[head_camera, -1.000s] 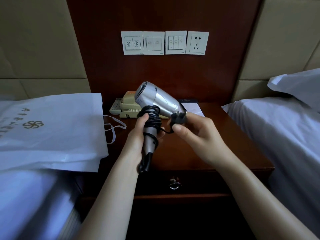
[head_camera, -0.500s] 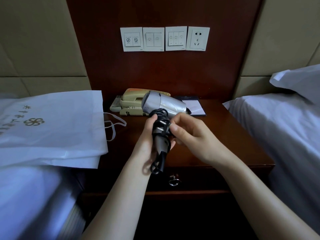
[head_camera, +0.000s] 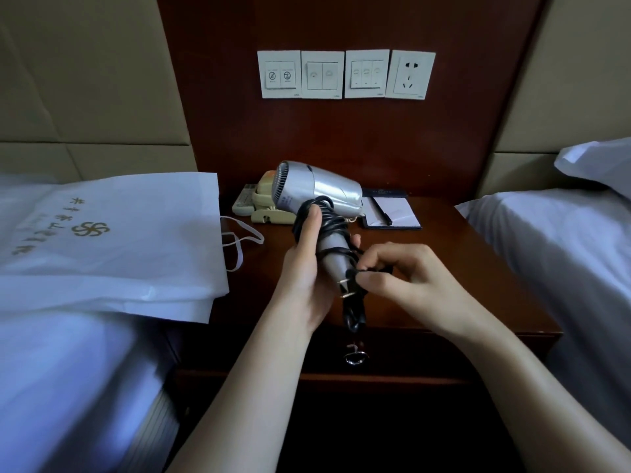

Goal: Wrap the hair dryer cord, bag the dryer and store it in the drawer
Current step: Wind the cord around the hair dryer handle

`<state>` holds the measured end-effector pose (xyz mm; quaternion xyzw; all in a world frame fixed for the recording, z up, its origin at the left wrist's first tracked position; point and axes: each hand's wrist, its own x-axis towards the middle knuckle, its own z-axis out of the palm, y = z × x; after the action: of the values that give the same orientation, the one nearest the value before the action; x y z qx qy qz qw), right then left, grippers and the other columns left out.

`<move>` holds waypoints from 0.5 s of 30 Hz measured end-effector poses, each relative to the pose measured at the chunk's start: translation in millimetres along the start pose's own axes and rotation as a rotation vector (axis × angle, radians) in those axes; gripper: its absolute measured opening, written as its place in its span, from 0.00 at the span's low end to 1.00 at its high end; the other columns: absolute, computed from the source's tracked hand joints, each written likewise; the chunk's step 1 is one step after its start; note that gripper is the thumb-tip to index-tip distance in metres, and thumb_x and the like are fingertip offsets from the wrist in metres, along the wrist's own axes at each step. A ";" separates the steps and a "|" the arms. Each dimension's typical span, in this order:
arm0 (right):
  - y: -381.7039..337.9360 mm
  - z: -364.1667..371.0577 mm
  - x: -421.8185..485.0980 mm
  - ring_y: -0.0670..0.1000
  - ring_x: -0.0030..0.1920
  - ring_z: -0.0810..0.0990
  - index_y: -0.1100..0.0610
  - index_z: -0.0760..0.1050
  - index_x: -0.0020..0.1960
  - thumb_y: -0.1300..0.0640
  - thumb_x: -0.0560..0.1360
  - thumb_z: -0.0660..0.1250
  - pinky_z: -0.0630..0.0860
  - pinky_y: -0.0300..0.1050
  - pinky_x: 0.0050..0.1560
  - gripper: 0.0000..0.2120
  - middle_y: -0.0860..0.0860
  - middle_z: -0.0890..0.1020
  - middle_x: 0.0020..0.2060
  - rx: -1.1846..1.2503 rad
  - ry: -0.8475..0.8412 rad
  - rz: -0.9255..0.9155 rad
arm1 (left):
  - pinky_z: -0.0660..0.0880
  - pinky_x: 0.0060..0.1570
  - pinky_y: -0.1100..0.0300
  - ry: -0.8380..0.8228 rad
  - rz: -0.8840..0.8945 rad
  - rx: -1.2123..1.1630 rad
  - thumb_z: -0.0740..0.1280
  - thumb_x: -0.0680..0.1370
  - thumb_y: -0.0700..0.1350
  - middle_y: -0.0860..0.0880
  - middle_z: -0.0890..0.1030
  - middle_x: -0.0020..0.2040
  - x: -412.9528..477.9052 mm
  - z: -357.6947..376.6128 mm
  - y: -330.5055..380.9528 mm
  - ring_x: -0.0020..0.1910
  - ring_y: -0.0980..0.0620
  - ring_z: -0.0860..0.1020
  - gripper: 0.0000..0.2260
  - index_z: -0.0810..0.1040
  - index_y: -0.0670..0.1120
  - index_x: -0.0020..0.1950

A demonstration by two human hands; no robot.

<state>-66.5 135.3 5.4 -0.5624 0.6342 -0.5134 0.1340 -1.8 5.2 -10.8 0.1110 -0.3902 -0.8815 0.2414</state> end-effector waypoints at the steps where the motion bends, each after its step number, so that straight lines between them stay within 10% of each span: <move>1: -0.6 0.1 -0.5 0.46 0.37 0.73 0.60 0.77 0.35 0.50 0.69 0.67 0.67 0.38 0.41 0.13 0.51 0.78 0.32 -0.001 -0.031 0.000 | 0.79 0.51 0.49 0.013 0.002 0.008 0.73 0.64 0.62 0.42 0.76 0.44 1.5 -2.8 -0.3 0.42 0.46 0.78 0.33 0.74 0.40 0.59; 12: -6.8 5.1 0.4 0.57 0.33 0.72 0.61 0.78 0.33 0.54 0.68 0.69 0.68 0.47 0.38 0.11 0.57 0.77 0.30 0.031 -0.104 0.032 | 0.78 0.32 0.58 0.139 -0.056 0.110 0.65 0.74 0.55 0.43 0.80 0.36 -3.4 -3.1 5.8 0.33 0.48 0.81 0.21 0.77 0.36 0.51; 15: -8.6 6.4 1.5 0.45 0.32 0.74 0.60 0.77 0.35 0.60 0.69 0.71 0.68 0.37 0.37 0.06 0.50 0.77 0.30 0.010 -0.129 0.066 | 0.76 0.29 0.62 0.251 0.002 0.276 0.66 0.74 0.54 0.43 0.82 0.36 -6.6 1.1 5.7 0.30 0.49 0.80 0.21 0.80 0.36 0.50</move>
<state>-57.3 132.2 10.2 -0.5721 0.6400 -0.4747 0.1943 5.4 6.0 -5.7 0.2518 -0.4746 -0.7984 0.2718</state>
